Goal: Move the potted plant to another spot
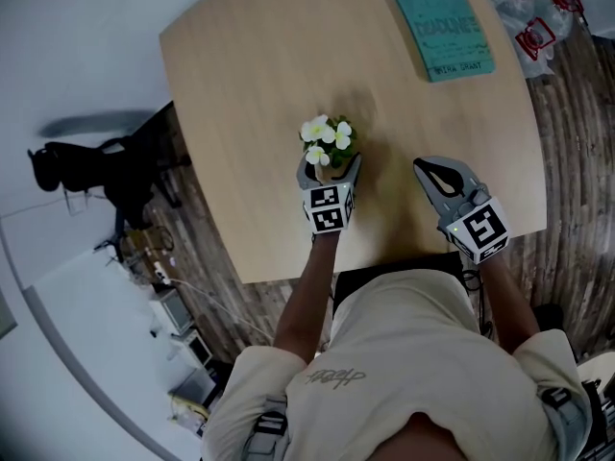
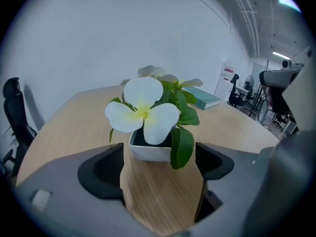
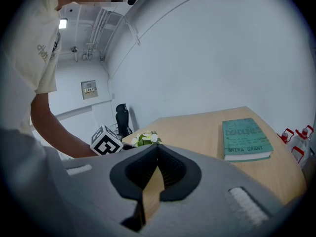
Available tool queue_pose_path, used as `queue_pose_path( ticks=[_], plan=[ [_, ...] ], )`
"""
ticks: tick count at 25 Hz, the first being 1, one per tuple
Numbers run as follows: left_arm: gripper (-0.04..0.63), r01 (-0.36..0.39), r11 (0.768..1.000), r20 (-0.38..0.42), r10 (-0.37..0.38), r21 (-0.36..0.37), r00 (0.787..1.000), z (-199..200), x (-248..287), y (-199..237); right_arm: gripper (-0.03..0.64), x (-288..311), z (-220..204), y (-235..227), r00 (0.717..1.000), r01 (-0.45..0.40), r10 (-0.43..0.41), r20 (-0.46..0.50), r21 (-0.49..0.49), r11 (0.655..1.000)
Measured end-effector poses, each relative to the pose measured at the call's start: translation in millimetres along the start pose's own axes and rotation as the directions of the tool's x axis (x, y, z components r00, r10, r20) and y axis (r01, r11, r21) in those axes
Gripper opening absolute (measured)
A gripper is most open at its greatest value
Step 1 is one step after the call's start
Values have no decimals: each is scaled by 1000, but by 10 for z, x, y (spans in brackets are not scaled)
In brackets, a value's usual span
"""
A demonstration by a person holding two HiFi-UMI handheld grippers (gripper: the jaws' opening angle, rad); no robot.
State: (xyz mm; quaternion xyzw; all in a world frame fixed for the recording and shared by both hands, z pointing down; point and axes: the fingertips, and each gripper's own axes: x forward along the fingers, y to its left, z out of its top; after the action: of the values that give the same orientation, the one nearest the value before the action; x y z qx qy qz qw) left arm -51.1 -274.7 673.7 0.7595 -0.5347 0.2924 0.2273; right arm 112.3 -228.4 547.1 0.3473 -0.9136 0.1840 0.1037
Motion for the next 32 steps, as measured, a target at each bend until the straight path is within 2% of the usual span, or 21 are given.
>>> queue_pose_path(
  ticks=[19, 22, 27, 32],
  plan=[
    [465, -86, 996, -19, 86, -13, 996, -33, 231, 84, 4, -93, -210, -116, 999, 3, -2, -49, 8, 1000],
    [428, -93, 995, -16, 93, -19, 996, -38, 251, 98, 3, -127, -249, -146, 999, 15, -15, -48, 7, 1000],
    [416, -108, 994, -9, 108, -23, 994, -33, 260, 127, 3, -177, -323, -144, 998, 26, -26, -57, 10, 1000],
    [353, -115, 993, -1, 115, -11, 993, -19, 242, 138, 3, -202, -363, -118, 997, 34, -33, -64, 14, 999]
  ],
)
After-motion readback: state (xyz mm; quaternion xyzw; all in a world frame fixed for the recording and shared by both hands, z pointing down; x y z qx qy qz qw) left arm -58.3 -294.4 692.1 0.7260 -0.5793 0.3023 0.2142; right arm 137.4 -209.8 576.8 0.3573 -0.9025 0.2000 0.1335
